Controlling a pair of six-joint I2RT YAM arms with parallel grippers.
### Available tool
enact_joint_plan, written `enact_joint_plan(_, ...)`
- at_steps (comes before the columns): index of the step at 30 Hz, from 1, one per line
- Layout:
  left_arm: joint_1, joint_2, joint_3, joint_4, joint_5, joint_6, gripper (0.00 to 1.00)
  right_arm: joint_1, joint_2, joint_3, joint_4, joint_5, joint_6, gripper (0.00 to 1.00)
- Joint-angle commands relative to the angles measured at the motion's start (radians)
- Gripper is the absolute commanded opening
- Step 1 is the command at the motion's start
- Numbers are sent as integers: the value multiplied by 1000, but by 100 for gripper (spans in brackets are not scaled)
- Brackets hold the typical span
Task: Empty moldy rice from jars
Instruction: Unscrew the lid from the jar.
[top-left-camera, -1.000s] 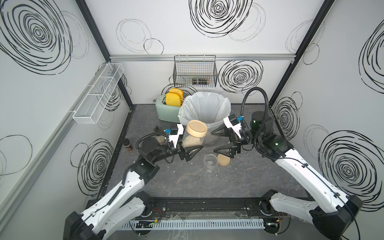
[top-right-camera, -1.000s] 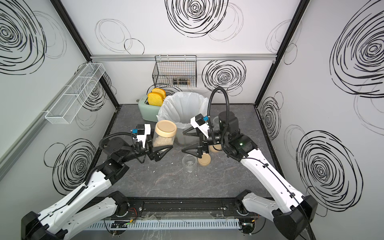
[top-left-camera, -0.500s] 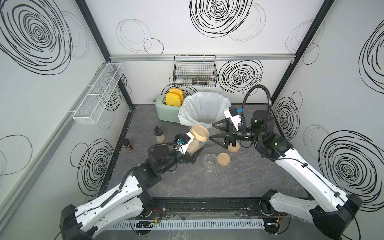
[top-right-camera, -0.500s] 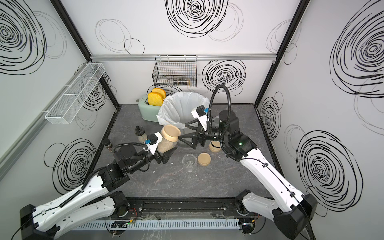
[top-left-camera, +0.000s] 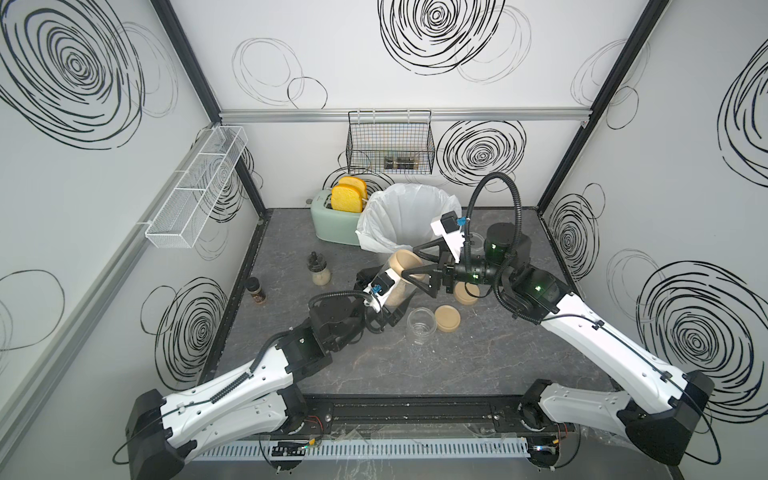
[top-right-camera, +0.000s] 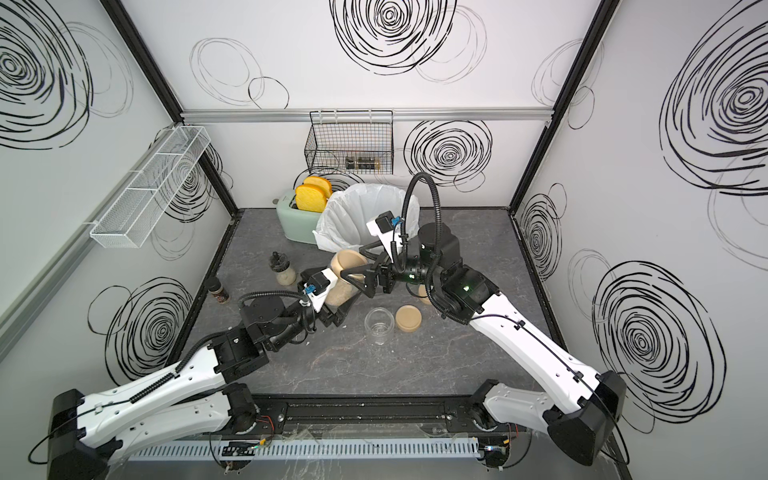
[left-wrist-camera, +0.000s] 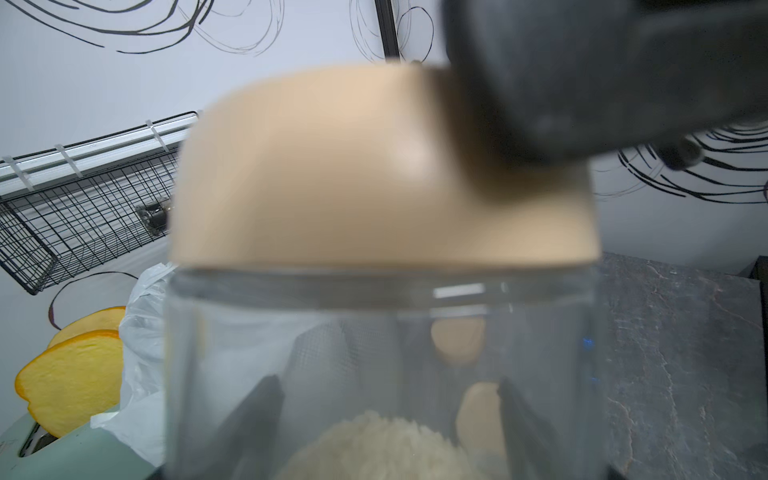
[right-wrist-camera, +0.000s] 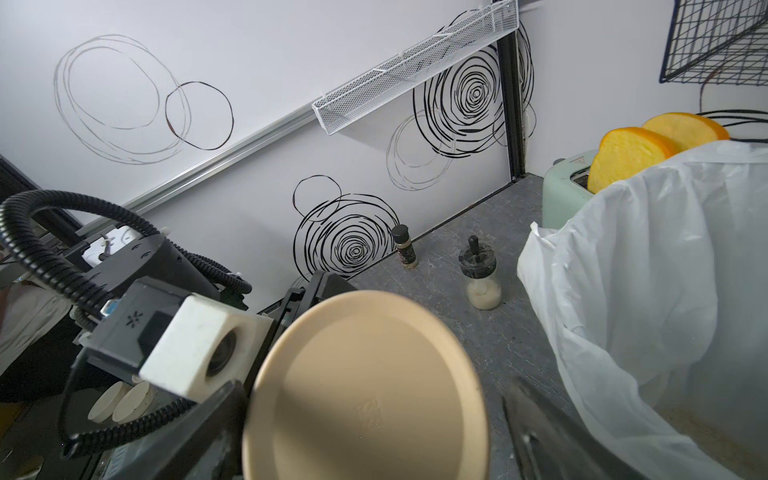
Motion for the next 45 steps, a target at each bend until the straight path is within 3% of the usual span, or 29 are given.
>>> enact_joint_plan(1, -7, -14, 26, 183, -23, 21, 77, 7, 6, 31, 33, 27, 8, 98)
enact_joint_plan(11, -18, -2, 30, 189, -14, 21, 77, 8, 36, 25, 72, -30, 8, 98)
enact_joint_plan(18, -13, 4, 44, 164, 30, -1, 77, 5, 41, 20, 79, -70, -10, 73)
enact_joint_plan(21, 39, -1, 68, 109, 195, -81, 77, 0, 32, 12, 85, -123, -34, 68)
enact_joint_plan(26, 153, 4, 104, 72, 614, -219, 78, -8, 19, -16, 98, -258, -85, 65)
enact_joint_plan(29, 215, 15, 116, 116, 832, -323, 77, -9, 22, -16, 75, -331, -132, 65)
enact_joint_plan(32, 259, 27, 109, 206, 980, -446, 78, -7, 21, -10, 47, -394, -188, 65)
enact_joint_plan(38, 298, 54, 92, 430, 1186, -650, 78, -6, 21, 12, 14, -513, -283, 66)
enact_joint_plan(45, 297, 99, 88, 619, 1256, -821, 78, 22, 60, 55, -26, -556, -357, 67)
